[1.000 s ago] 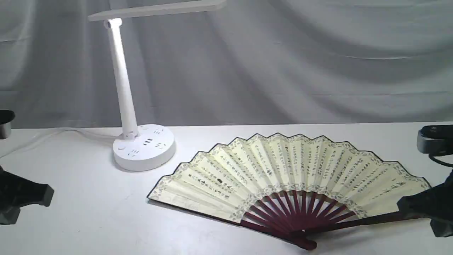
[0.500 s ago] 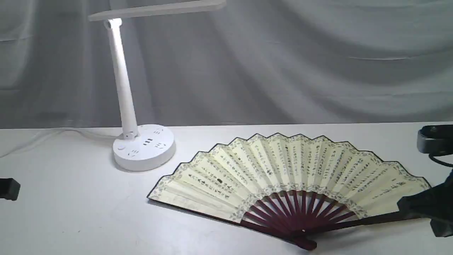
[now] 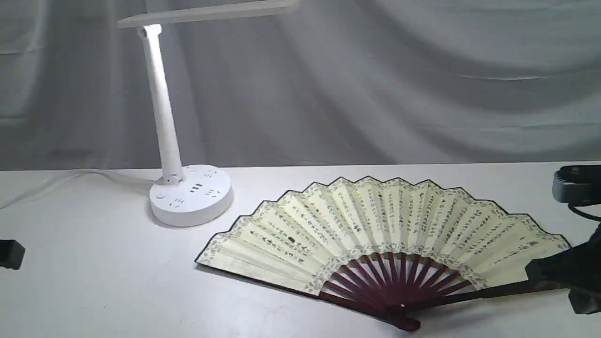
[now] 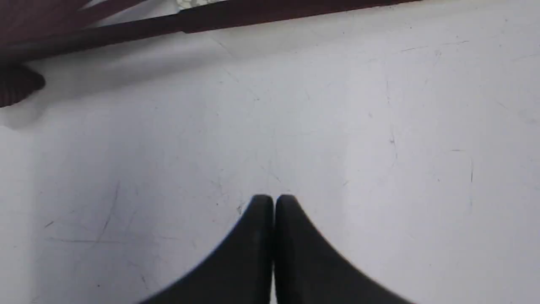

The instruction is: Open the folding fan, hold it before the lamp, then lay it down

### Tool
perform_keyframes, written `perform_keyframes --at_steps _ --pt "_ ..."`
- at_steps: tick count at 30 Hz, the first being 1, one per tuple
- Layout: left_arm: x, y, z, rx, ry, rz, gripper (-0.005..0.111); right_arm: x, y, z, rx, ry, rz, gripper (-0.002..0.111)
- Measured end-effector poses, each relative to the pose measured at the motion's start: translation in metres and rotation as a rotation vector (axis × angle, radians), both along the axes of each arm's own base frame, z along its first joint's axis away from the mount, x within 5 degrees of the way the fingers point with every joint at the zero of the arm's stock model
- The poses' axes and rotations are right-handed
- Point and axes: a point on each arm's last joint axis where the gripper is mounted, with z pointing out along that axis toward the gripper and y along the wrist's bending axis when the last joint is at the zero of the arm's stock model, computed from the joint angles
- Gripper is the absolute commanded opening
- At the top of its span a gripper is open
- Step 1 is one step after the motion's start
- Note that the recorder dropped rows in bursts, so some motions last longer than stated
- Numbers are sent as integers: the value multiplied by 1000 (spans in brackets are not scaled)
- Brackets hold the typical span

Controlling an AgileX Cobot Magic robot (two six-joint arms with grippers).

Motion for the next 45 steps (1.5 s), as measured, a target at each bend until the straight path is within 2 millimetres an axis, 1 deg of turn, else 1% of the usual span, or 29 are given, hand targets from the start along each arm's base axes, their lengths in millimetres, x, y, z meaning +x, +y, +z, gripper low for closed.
perform_keyframes --at_steps 4,11,17,20,23,28,29,31,32,33,36,39,43,44,45 --pt "0 0 0 22 2 -5 0 0 0 0 3 0 -2 0" --pt "3 -20 0 30 -25 -83 0 0 0 0 3 0 -2 0" --pt "3 -22 1 12 -31 -77 0 -2 0 1 3 8 1 0" --pt "-1 -22 10 7 -64 -75 0 -6 1 9 -1 -7 2 0" --pt "-10 -22 26 9 -127 -74 0 -17 2 30 -12 -72 3 0" --pt "-40 -22 65 13 -269 -74 0 -44 6 70 -31 -207 3 0" --pt "-46 -22 72 14 -293 -74 0 -53 8 80 -37 -246 3 0" --pt "-64 -22 89 16 -367 -74 0 -66 9 95 -46 -310 4 0" --pt "-69 -22 94 17 -388 -74 0 -75 11 103 -51 -345 4 0" --pt "-81 -22 103 18 -430 -74 0 -84 12 111 -56 -382 4 0" --pt "-111 -22 120 21 -508 -75 0 -111 16 130 -69 -473 4 0" --pt "-144 -22 133 23 -575 -75 0 -143 20 146 -82 -559 4 0" --pt "-191 -22 146 27 -696 -76 0 -183 25 158 -111 -658 4 0" --pt "-204 -21 148 28 -728 -76 0 -196 26 160 -121 -682 1 0" --pt "-214 -21 149 29 -751 -76 0 -202 27 161 -127 -693 1 0"
